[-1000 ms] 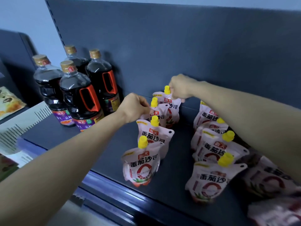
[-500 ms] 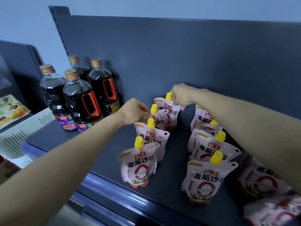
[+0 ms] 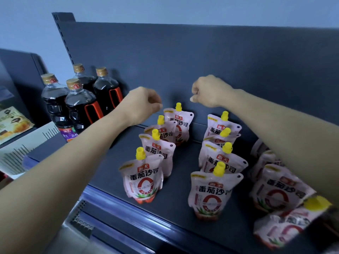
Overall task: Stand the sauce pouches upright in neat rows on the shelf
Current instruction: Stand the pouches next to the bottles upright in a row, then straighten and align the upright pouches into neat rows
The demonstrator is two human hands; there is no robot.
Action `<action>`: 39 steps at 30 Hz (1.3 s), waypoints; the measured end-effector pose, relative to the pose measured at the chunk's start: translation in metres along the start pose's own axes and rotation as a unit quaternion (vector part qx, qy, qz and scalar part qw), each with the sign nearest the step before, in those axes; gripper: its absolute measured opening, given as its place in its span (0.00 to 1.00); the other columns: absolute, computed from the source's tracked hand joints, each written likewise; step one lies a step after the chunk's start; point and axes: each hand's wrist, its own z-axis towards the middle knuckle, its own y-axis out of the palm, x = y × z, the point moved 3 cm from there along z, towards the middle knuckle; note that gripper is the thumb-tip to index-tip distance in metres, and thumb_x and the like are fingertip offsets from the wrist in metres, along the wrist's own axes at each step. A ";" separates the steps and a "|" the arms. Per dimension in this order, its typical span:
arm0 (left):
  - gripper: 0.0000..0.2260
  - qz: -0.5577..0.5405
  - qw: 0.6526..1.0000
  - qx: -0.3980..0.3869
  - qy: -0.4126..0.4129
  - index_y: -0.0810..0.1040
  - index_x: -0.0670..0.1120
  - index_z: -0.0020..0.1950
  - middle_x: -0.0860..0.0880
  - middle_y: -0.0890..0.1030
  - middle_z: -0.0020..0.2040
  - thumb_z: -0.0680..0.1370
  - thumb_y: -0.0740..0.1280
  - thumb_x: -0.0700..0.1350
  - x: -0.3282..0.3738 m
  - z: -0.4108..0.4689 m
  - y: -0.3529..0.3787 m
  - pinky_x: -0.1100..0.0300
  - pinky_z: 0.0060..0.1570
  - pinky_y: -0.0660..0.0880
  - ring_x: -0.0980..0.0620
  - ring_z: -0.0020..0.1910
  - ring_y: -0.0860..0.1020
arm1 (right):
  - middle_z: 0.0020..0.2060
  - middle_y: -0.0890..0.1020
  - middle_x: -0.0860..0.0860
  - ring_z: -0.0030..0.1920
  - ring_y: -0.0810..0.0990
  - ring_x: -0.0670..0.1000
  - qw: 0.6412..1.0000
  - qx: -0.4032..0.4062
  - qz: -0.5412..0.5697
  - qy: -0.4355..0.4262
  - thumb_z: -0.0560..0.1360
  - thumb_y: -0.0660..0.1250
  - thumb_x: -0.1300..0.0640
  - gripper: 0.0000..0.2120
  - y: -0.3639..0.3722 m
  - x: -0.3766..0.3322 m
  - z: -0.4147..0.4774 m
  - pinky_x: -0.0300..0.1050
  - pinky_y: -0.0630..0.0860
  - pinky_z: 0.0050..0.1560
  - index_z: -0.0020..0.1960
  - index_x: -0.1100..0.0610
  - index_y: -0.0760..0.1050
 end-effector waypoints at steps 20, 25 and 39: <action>0.17 0.076 0.946 0.021 0.315 0.71 0.46 0.65 0.45 0.75 0.61 0.77 0.63 0.47 0.168 -0.123 0.031 0.47 0.60 0.68 0.43 0.61 0.72 | 0.58 0.78 0.60 0.58 0.76 0.63 0.968 0.111 -0.193 0.118 0.76 0.64 0.50 0.18 -0.089 0.033 -0.229 0.56 0.74 0.55 0.61 0.60 0.73; 0.16 0.034 0.922 -0.013 0.385 0.72 0.45 0.63 0.45 0.75 0.60 0.76 0.64 0.47 0.214 -0.159 0.058 0.46 0.59 0.69 0.44 0.59 0.73 | 0.56 0.80 0.61 0.56 0.77 0.64 0.946 0.097 -0.220 0.215 0.75 0.64 0.53 0.16 -0.097 0.057 -0.307 0.54 0.74 0.53 0.60 0.60 0.75; 0.14 0.024 0.890 -0.075 0.448 0.73 0.45 0.61 0.45 0.76 0.58 0.77 0.63 0.47 0.330 -0.245 0.141 0.46 0.55 0.72 0.44 0.57 0.74 | 0.53 0.81 0.60 0.54 0.78 0.63 0.908 0.083 -0.223 0.346 0.76 0.64 0.54 0.15 -0.107 0.153 -0.463 0.49 0.74 0.48 0.60 0.61 0.75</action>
